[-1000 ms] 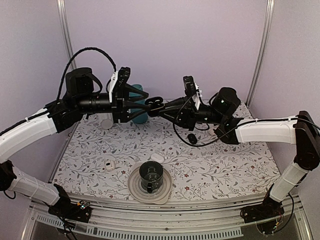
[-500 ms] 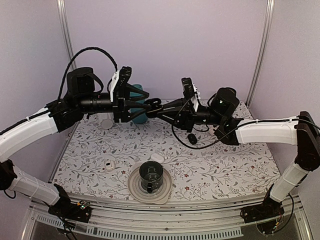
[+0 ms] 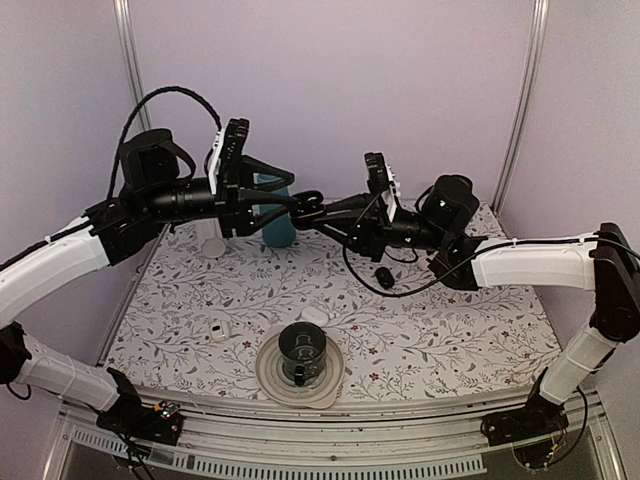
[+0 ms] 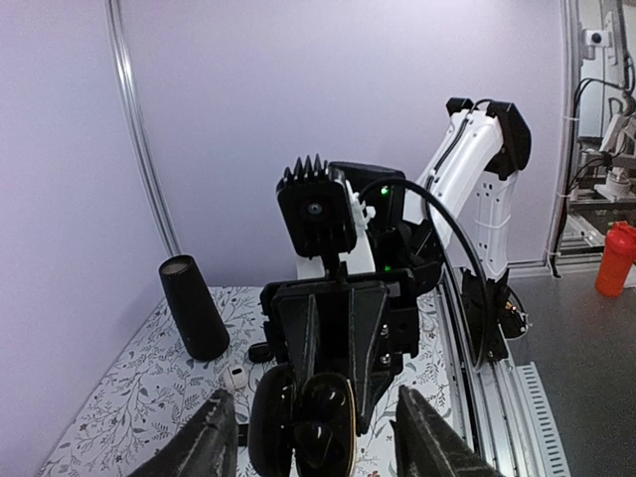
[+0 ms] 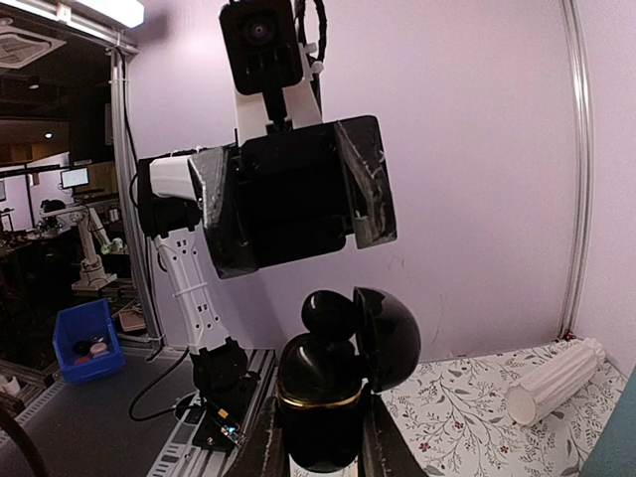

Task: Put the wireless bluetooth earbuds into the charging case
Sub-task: Adjust the left earbud in the left side groove of the charging case.

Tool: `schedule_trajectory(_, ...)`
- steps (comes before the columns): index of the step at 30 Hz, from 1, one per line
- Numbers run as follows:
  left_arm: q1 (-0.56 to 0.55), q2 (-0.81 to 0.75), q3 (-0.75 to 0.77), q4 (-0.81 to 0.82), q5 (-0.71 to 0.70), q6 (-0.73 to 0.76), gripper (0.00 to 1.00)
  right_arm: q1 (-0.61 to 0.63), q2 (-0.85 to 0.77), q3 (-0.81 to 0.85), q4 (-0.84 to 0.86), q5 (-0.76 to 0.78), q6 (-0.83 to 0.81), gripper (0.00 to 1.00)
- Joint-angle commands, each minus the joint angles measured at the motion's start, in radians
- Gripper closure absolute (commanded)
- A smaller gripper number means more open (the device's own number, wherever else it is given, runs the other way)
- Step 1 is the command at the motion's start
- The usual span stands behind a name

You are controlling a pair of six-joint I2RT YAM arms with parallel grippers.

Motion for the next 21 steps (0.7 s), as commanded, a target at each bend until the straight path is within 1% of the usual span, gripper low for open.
schedule_trajectory(1,0.014,-0.025,-0.007,0.058,0.005,-0.059,0.46,0.007,-0.027,0.016,0.007,0.03,-0.008,0.97)
schedule_trajectory(5,0.017,-0.019,0.018,0.039,-0.064,-0.096,0.48,0.006,-0.029,0.017,0.005,0.039,-0.012,0.97)
schedule_trajectory(12,0.013,0.048,0.133,-0.148,-0.187,-0.088,0.51,0.007,-0.039,0.015,-0.003,0.083,-0.033,0.97)
schedule_trajectory(14,0.011,0.051,0.143,-0.165,-0.207,-0.09,0.51,0.006,-0.043,0.014,-0.007,0.102,-0.047,0.97)
schedule_trajectory(21,-0.012,0.066,0.207,-0.271,-0.324,-0.072,0.51,0.007,-0.066,-0.003,-0.03,0.23,-0.104,0.98)
